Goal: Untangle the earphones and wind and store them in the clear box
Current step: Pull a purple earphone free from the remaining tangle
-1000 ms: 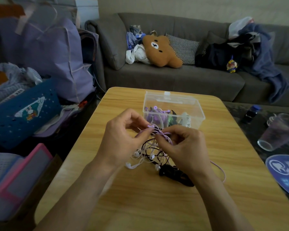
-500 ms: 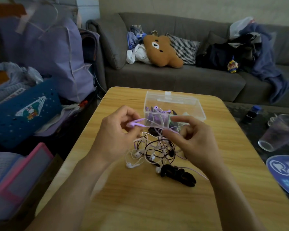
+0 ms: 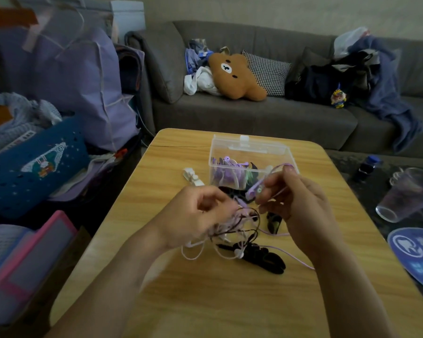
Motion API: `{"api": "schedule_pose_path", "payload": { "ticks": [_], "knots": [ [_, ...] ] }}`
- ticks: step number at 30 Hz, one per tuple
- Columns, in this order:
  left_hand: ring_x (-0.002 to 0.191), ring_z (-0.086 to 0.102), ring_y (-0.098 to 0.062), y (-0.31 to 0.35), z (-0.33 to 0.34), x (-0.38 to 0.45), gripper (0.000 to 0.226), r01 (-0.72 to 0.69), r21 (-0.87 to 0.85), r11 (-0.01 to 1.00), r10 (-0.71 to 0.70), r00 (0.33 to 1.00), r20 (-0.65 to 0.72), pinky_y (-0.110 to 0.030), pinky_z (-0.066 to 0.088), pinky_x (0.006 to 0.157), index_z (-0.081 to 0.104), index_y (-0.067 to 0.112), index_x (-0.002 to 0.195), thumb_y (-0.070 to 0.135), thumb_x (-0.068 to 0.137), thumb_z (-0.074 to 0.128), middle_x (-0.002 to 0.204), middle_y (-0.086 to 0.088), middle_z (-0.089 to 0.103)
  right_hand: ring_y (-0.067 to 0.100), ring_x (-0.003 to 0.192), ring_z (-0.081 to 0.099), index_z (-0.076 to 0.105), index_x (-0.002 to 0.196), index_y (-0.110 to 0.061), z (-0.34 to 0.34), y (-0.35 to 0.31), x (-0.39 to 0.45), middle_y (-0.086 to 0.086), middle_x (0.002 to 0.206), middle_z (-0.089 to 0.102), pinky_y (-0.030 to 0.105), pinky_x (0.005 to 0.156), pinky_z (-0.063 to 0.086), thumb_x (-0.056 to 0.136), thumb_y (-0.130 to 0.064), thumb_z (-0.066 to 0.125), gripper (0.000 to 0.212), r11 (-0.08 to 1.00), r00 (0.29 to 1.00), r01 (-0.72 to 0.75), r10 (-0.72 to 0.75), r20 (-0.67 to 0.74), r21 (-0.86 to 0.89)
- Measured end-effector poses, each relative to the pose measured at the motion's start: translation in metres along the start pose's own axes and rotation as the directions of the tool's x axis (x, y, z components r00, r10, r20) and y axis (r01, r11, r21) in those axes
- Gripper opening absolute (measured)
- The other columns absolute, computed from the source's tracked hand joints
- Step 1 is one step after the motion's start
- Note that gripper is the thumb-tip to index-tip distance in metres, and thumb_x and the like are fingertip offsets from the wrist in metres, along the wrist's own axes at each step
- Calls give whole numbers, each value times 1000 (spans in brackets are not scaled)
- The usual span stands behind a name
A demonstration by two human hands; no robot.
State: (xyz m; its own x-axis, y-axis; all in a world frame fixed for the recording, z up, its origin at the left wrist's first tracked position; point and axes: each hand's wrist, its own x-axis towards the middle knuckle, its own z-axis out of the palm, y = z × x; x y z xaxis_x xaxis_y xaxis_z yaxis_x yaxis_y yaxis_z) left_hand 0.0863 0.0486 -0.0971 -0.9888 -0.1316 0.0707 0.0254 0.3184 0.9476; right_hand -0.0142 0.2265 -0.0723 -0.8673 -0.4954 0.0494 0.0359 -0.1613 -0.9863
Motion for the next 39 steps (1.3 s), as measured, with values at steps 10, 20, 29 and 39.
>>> {"api": "schedule_pose_path", "payload": {
  "ticks": [10,20,29,39],
  "knots": [
    [77,69,-16,-3,-24,-5,12,77,284,956,-93,995,42,-42,58,75,77,23,80,34,85,75,80,1,74,21,62,68,65,100,-5,-15,-2,7,4,56,61,31,59,55,102,-13,48,19,983,967,-87,122,-225,160],
    [100,51,15,-4,13,-2,33,-55,443,895,88,995,-53,-7,38,76,67,32,112,36,82,79,107,26,59,27,73,71,62,123,-4,-13,-4,6,15,87,72,33,59,58,106,-17,40,30,981,990,-141,136,43,135],
    [101,51,-12,-13,17,2,60,39,723,690,-95,995,37,-34,44,90,55,32,128,54,77,76,97,16,55,31,88,74,50,134,-15,-20,-5,6,17,105,75,36,73,58,105,-3,35,35,998,994,-68,66,89,18],
    [101,46,-12,-18,4,1,64,181,812,555,-157,981,-111,-33,46,89,65,25,114,76,75,62,102,7,45,12,68,73,63,104,-19,-36,0,13,-6,78,77,31,66,57,101,-11,54,12,788,986,-156,85,-146,-596]
  ]
}}
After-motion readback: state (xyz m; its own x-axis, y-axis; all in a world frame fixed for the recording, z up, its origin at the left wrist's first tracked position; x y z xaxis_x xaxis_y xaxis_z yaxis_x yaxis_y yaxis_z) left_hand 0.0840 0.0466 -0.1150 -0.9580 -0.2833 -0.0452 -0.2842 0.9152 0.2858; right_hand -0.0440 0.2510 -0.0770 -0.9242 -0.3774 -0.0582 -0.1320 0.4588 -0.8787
